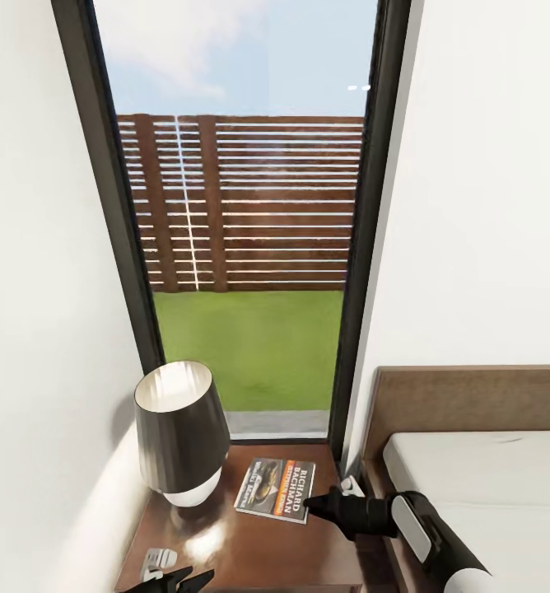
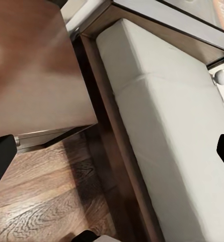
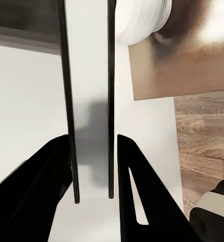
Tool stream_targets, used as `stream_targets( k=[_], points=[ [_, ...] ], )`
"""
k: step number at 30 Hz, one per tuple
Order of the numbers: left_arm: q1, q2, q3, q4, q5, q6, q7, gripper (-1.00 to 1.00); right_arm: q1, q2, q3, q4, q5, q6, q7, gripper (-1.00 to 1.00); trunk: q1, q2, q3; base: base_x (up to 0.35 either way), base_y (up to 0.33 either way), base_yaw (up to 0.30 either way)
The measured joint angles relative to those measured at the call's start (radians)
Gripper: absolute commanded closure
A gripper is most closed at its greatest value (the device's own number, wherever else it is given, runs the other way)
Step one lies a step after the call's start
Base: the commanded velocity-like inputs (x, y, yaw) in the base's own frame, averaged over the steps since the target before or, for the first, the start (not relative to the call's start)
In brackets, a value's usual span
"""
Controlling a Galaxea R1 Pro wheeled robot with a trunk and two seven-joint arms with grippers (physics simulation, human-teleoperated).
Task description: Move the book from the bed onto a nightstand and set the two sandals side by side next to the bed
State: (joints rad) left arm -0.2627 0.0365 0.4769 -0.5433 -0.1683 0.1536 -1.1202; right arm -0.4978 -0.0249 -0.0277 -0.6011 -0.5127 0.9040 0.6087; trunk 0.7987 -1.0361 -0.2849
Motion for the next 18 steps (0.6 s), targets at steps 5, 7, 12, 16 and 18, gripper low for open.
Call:
stream_targets(
  k=[5, 7, 12, 16, 18],
  points=[
    [0.0, 0.0, -0.001, 0.0, 0.0, 0.0, 0.0, -1.0, 0.0, 0.0, 0.0, 0.0, 0.0, 0.0, 0.0, 1.0, 0.019, -0.035, -0.016, 0.0, 0.0, 0.0],
    [0.0, 0.0, -0.001, 0.0, 0.0, 0.0, 0.0, -1.0, 0.0, 0.0, 0.0, 0.0, 0.0, 0.0, 0.0, 1.0, 0.027, -0.049, -0.022, 0.0, 0.0, 0.0],
    [0.0, 0.0, -0.001, 0.0, 0.0, 0.0, 0.0, -1.0, 0.0, 0.0, 0.0, 0.0, 0.0, 0.0, 0.0, 1.0, 0.046, -0.084, -0.038, 0.0, 0.0, 0.0],
    [0.0, -0.001, -0.001, 0.0, -0.001, 0.0, 0.0, -1.0, 0.001, 0.0, 0.0, -0.001, 0.0, 0.0, 0.0, 1.0, 0.061, -0.112, -0.05, 0.0, 0.0, 0.0],
    [0.0, -0.001, -0.001, 0.0, -0.001, 0.0, -0.001, -1.0, 0.001, 0.0, 0.0, 0.0, 0.0, 0.0, 0.0, 1.0, 0.069, -0.126, -0.056, 0.0, 0.0, 0.0]
  ],
)
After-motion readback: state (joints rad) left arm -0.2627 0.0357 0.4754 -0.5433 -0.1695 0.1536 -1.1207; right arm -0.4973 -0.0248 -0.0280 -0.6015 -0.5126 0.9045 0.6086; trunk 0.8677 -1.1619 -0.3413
